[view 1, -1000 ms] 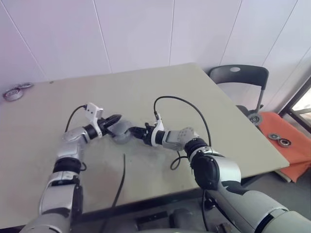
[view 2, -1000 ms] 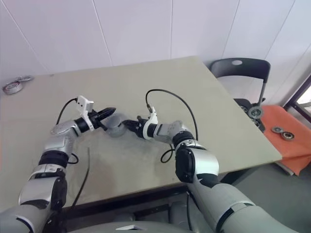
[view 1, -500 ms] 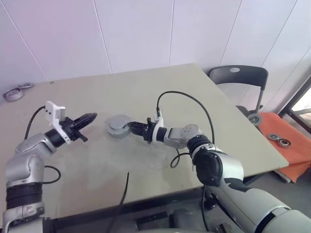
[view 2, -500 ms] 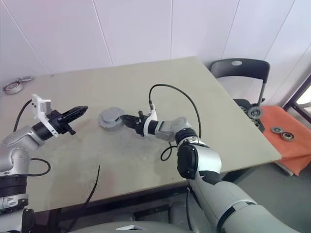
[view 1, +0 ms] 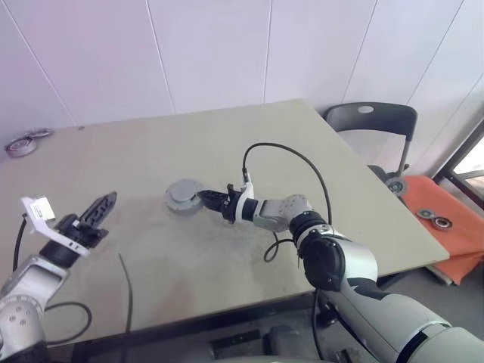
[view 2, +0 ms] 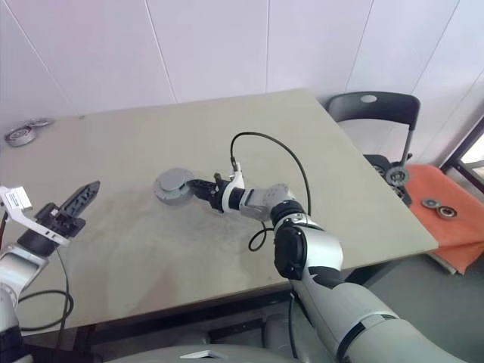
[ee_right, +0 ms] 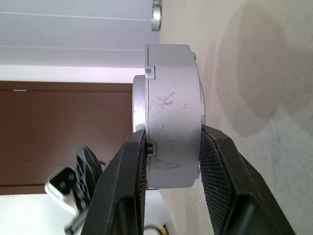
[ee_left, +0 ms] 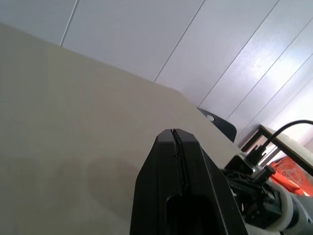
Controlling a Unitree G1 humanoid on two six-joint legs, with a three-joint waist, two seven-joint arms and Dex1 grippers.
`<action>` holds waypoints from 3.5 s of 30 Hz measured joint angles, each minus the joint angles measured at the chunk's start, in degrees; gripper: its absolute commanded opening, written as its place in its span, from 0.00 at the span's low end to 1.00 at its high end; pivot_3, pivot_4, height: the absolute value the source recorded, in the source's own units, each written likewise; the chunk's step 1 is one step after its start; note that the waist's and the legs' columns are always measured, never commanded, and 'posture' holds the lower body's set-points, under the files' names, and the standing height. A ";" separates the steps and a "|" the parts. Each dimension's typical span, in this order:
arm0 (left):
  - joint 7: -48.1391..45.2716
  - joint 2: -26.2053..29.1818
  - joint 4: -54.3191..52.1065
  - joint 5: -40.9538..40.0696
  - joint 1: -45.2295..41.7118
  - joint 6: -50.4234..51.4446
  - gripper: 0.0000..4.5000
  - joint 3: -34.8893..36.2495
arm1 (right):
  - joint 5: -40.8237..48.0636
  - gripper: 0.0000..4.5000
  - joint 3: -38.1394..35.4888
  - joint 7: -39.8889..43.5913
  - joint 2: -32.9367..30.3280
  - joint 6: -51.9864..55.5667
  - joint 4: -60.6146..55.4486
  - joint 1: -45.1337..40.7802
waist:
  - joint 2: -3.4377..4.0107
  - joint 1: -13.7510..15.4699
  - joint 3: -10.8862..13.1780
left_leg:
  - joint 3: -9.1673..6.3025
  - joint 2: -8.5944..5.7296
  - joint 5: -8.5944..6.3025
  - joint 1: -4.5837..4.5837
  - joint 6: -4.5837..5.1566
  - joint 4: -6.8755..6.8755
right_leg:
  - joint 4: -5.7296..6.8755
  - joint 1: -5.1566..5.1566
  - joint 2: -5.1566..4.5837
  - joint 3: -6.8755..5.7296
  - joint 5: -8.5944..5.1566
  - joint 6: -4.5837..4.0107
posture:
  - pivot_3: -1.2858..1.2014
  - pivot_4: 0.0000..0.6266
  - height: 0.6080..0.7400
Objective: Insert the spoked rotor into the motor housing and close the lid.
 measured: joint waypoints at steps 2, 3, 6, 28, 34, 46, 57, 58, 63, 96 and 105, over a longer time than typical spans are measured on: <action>1.23 -0.48 -1.40 -1.60 1.69 -0.02 0.00 0.19 | -0.20 0.27 0.00 -0.08 0.12 -0.15 0.13 0.00 | -0.01 0.19 0.00 | -0.01 0.00 0.00 0.01 0.00 0.01 | 0.00 0.01 0.02 -0.01 0.00 0.00 | 0.52 0.00 1.00; 1.99 -0.62 -1.80 -2.55 1.93 -0.03 0.00 0.23 | -0.21 0.27 0.01 -0.09 0.25 -0.19 0.19 0.00 | 0.00 0.22 0.01 | -0.01 0.00 0.00 0.01 0.00 0.02 | 0.00 0.02 0.02 -0.01 0.00 -0.01 | 0.52 0.00 1.00; 4.67 -2.52 -2.82 -5.12 2.10 -0.20 0.00 0.10 | -0.41 0.27 0.08 -0.17 0.56 -0.31 0.48 0.00 | 0.00 0.13 0.01 | 0.03 0.00 0.00 0.04 0.00 0.08 | -0.02 0.10 0.02 0.00 0.00 -0.01 | 0.52 0.00 1.00; -2.90 14.05 7.79 53.71 8.24 -53.55 0.74 -20.09 | -1.45 0.27 0.26 -1.38 0.38 -1.64 0.58 0.00 | 0.14 0.17 0.10 | 0.11 0.01 0.00 0.01 0.00 -0.15 | -0.36 0.07 0.03 0.04 0.01 -0.05 | 0.52 0.00 1.00; 5.40 19.89 21.15 75.51 9.69 -75.49 0.74 -28.42 | -1.67 0.27 0.49 -1.38 0.26 -1.86 0.60 0.00 | 0.23 0.07 0.15 | 0.12 0.02 -0.03 -0.04 0.05 -0.28 | -0.54 0.04 0.02 0.06 0.02 -0.03 | 0.52 0.00 1.00; 19.31 15.42 27.04 72.06 2.14 -79.61 0.74 -29.99 | -2.49 0.27 1.14 -1.37 0.31 -2.46 0.63 0.00 | 0.15 -0.08 0.09 | 0.11 0.00 -0.05 -0.12 0.08 -0.23 | -0.40 -0.08 -0.09 0.05 0.05 0.01 | 0.52 0.00 1.00; 13.08 4.79 7.85 15.70 2.21 -30.91 0.74 -19.24 | -3.21 0.27 1.59 -1.37 0.25 -3.44 0.64 0.00 | 0.03 0.05 0.03 | 0.06 0.01 -0.04 0.02 0.09 0.09 | 0.04 0.05 0.00 0.02 0.03 0.02 | 0.52 0.00 1.00; 13.43 4.22 6.23 10.24 1.95 -25.30 0.74 -18.97 | -3.27 0.27 1.69 -1.37 0.40 -3.49 0.67 0.00 | 0.03 0.07 0.03 | 0.06 0.01 -0.04 0.04 0.09 0.11 | 0.04 0.08 0.03 0.01 0.03 0.02 | 0.52 0.00 1.00; 16.87 1.54 6.77 -7.76 -3.26 -8.59 0.74 -17.59 | -3.46 0.27 2.16 -1.37 0.61 -3.59 0.72 0.00 | 0.00 0.06 0.03 | 0.02 0.01 -0.04 0.05 0.08 0.29 | 0.10 0.14 0.06 -0.02 0.04 0.01 | 0.52 0.00 1.00; 10.69 -6.19 21.08 -16.24 -7.45 4.95 0.99 -9.14 | -0.67 0.27 2.15 10.03 -1.93 6.53 0.28 -1.63 | -0.03 0.13 0.03 | 0.09 -0.01 -0.04 -0.02 0.06 0.32 | -0.02 0.11 0.05 0.03 0.02 0.00 | 0.52 0.00 1.00; 11.22 -8.43 12.79 -21.41 -7.46 7.73 0.99 -9.57 | -1.27 0.27 2.60 9.97 -1.73 4.83 -0.03 -1.68 | -0.09 0.05 0.08 | 0.09 -0.01 -0.04 -0.05 0.05 0.31 | -0.06 0.09 0.04 0.04 0.03 0.00 | 0.52 0.00 1.00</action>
